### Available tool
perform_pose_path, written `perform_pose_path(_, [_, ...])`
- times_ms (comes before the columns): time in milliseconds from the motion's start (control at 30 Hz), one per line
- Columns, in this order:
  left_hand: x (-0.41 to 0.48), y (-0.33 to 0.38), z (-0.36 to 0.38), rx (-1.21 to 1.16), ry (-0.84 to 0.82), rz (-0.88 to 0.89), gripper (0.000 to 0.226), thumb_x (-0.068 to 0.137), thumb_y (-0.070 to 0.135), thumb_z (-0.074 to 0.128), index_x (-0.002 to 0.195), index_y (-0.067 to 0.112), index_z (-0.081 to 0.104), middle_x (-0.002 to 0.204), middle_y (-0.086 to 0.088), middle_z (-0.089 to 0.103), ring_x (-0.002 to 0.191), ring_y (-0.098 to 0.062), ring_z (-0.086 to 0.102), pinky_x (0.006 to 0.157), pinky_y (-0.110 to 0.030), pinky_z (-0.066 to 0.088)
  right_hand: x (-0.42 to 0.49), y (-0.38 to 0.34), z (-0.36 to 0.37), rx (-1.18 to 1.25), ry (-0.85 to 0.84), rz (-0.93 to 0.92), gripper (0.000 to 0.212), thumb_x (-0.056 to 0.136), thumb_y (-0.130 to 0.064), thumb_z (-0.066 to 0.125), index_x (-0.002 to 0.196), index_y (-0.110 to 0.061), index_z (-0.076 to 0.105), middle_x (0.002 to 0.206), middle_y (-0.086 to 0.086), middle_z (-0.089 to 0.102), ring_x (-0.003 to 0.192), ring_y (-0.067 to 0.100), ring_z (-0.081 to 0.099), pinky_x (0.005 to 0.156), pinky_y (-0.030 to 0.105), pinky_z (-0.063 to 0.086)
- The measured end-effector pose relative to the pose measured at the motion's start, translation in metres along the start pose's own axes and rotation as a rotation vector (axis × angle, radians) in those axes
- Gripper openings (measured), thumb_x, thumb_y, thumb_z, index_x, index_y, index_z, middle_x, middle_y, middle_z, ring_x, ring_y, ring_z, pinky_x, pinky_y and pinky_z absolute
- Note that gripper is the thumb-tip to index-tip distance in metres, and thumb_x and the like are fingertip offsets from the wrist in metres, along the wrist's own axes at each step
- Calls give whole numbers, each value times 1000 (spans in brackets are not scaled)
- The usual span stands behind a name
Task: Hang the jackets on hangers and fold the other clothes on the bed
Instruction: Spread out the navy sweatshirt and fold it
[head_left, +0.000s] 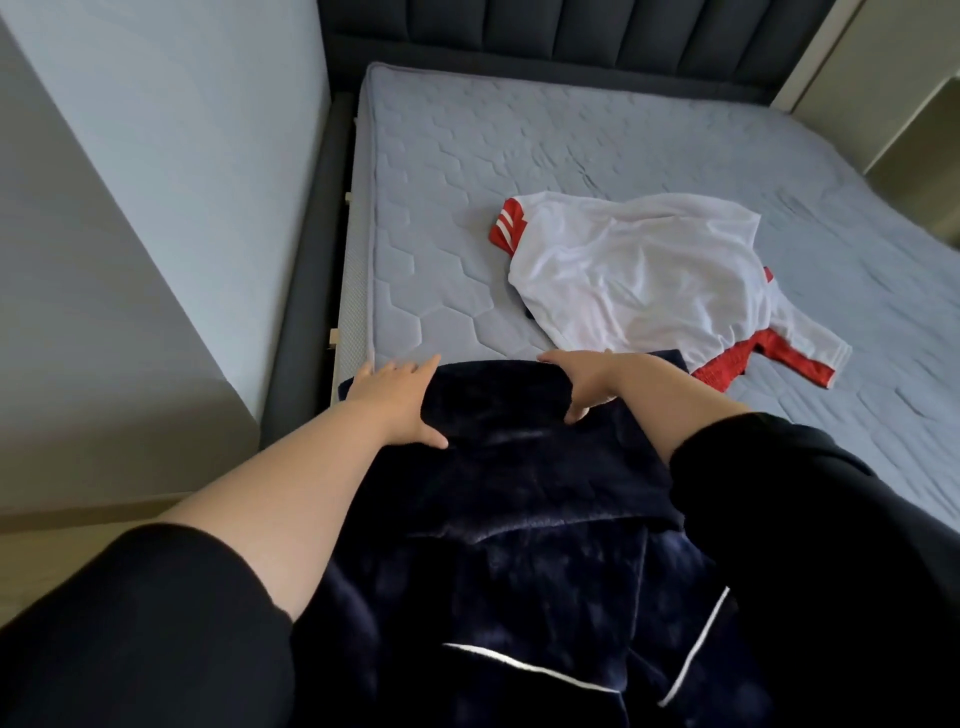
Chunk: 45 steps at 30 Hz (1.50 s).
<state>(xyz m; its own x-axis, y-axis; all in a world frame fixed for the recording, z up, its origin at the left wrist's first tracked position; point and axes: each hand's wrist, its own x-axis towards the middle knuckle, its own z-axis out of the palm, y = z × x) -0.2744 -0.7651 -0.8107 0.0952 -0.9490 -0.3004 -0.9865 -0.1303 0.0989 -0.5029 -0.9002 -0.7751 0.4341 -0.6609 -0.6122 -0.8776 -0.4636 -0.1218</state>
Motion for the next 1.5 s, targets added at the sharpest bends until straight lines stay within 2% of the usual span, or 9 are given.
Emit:
perform_pose_path(167, [4,-22,-18,-277,-182,-3,82,63,40,85,134,21,46,133,-1,56,119,-22,53,100,-37,43,-2,3,-7,-28,-60,-5,75,73,-3,74,135,-27,39,119,-3,53,108,21,51,90,33,41])
perform_pose_path(300, [1,-26,-31,-248,-323,-29,54,64,32,85,110,14,63,109,-2,65,99,-23,61,90,-39,51,-11,6,-10,-234,-59,84,45,72,-7,78,111,-15,59,108,4,61,104,25,56,94,36,46])
perform_pose_path(433, [-16,-2,-24,-10,-25,-131,27,71,26,73,93,19,61,99,-3,60,86,-23,57,64,-29,44,-25,2,-1,-512,212,53,10,77,-13,65,85,-17,60,95,0,55,105,20,46,115,47,18])
perform_pose_path(567, [-31,10,-36,-48,245,-176,11,76,6,56,84,14,53,90,-5,59,72,-23,49,56,-28,35,-49,6,-11,-501,450,73,16,82,-10,45,81,-20,57,76,-5,58,87,19,58,118,51,0])
perform_pose_path(800, [-56,23,-109,55,823,-166,26,72,-4,60,94,9,53,93,-10,53,79,-26,44,72,-36,28,-92,3,-59,-442,1085,103,20,72,5,50,86,-10,52,85,10,60,88,32,58,116,55,9])
perform_pose_path(1033, [-125,12,-62,226,869,107,33,55,7,76,82,2,57,83,-14,55,78,-33,53,71,-42,41,-143,1,14,-403,1237,-59,25,54,10,62,76,-1,57,72,16,56,71,36,58,105,63,31])
perform_pose_path(1167, [-159,21,-10,253,632,432,35,49,18,77,75,9,55,75,-9,55,70,-30,56,64,-37,47,-165,26,91,-407,1218,-142,32,50,5,68,80,-4,61,72,12,54,69,34,55,96,55,42])
perform_pose_path(1333, [-181,46,26,305,125,345,26,76,29,57,96,21,44,100,2,50,87,-19,50,66,-28,34,-185,42,171,-390,1054,-187,45,43,7,74,86,-2,64,72,9,53,62,31,51,55,37,45])
perform_pose_path(1500, [-185,61,8,88,-209,259,47,69,67,52,74,21,49,73,10,53,64,-12,50,56,-27,38,-196,47,196,-236,1015,-143,47,39,9,73,81,-5,60,75,6,50,64,29,49,59,37,45])
